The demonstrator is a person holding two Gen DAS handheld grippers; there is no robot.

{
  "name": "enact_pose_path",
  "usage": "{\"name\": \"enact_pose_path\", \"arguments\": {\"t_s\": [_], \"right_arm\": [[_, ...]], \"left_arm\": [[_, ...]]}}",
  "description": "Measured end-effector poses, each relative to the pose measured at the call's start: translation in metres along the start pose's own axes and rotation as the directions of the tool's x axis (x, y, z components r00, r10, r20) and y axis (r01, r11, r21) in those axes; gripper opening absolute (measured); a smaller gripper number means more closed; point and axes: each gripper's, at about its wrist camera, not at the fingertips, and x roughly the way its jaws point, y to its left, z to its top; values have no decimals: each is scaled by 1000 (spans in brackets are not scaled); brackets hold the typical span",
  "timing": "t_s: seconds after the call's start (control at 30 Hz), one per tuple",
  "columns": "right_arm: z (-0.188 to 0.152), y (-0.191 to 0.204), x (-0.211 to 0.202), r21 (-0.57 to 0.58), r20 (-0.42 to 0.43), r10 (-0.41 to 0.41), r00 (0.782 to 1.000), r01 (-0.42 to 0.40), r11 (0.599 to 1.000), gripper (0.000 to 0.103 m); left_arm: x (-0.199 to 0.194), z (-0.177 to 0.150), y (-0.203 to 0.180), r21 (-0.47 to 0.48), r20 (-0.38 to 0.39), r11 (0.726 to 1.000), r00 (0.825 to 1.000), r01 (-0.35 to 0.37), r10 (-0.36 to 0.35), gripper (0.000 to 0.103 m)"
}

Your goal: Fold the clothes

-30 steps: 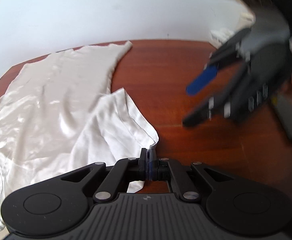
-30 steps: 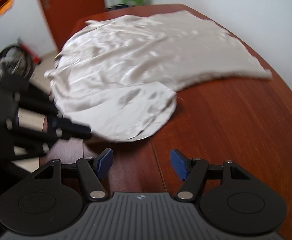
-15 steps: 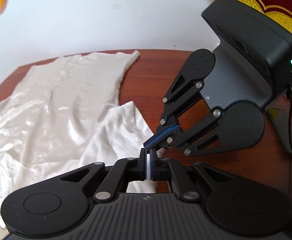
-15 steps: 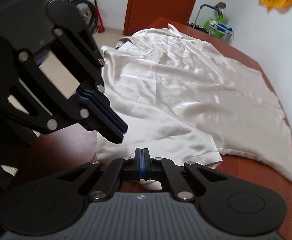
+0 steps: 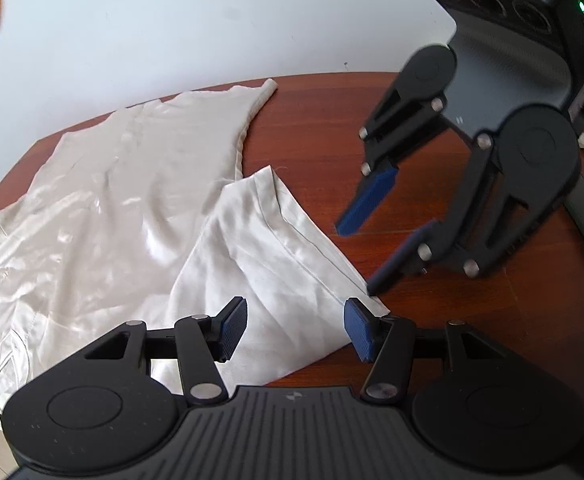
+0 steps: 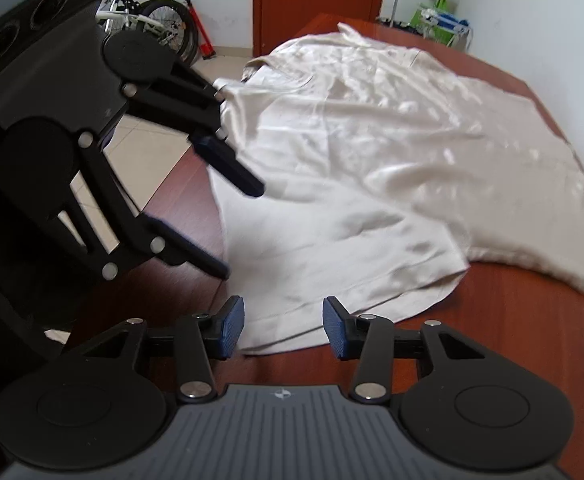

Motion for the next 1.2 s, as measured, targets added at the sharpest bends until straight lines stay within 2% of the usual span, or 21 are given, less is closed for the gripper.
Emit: {"name": "enact_pose_path", "arguments": {"t_s": [0.07, 0.2, 0.27, 0.33, 0.37, 0.5, 0.57, 0.8, 0.83, 0.9, 0.97, 1.03, 1.13, 1.2], "right_arm": [[-3, 2, 9, -13, -17, 6, 1000, -7, 1000, 46], [-9, 9, 21, -31, -50, 29, 998, -31, 999, 27], [-11, 11, 25, -42, -58, 30, 998, -32, 999, 24], [-11, 8, 25, -23, -57, 35, 998, -36, 999, 17], [-11, 6, 23, -11, -52, 38, 998, -38, 999, 2], [-8, 0, 15, 26, -24, 41, 999, -41, 999, 1], [-2, -2, 4, 44, 16, 34, 999, -35, 998, 1], [19, -9, -30, 76, 118, 6, 993, -15, 997, 1], [22, -11, -34, 82, 129, 1, 992, -12, 997, 1], [27, -15, -41, 97, 151, -10, 989, -5, 995, 1], [31, -18, -47, 110, 167, -22, 986, 3, 994, 1], [34, -22, -48, 123, 172, -26, 985, 5, 992, 1], [36, -28, -49, 145, 182, -49, 982, 22, 989, 2], [35, -34, -51, 179, 206, -77, 976, 39, 983, 8]], "left_arm": [[2, 0, 1, 2, -5, 1000, 1000, 1, -1, 55], [8, -3, 5, 10, -12, 1000, 1000, 0, 0, 57], [10, -4, 5, 19, -14, 1000, 1000, 4, -4, 62], [12, -5, 4, 29, -17, 1000, 1000, 8, -8, 63], [13, -5, 4, 35, -18, 999, 1000, 11, -10, 63], [15, -6, -2, 85, -17, 996, 1000, 27, -26, 63], [18, -5, -8, 122, -10, 992, 1000, 23, -22, 63], [30, 7, -20, 254, 59, 967, 998, -30, 16, 63], [32, 10, -20, 270, 71, 962, 997, -38, 19, 60], [38, 14, -20, 302, 83, 952, 996, -55, 31, 46], [44, 17, -19, 320, 85, 945, 995, -73, 49, 16], [46, 20, -13, 304, 89, 949, 994, -85, 60, 2], [45, 23, -3, 274, 99, 956, 992, -102, 77, 1], [40, 25, 5, 237, 109, 965, 990, -111, 87, 1]]}}
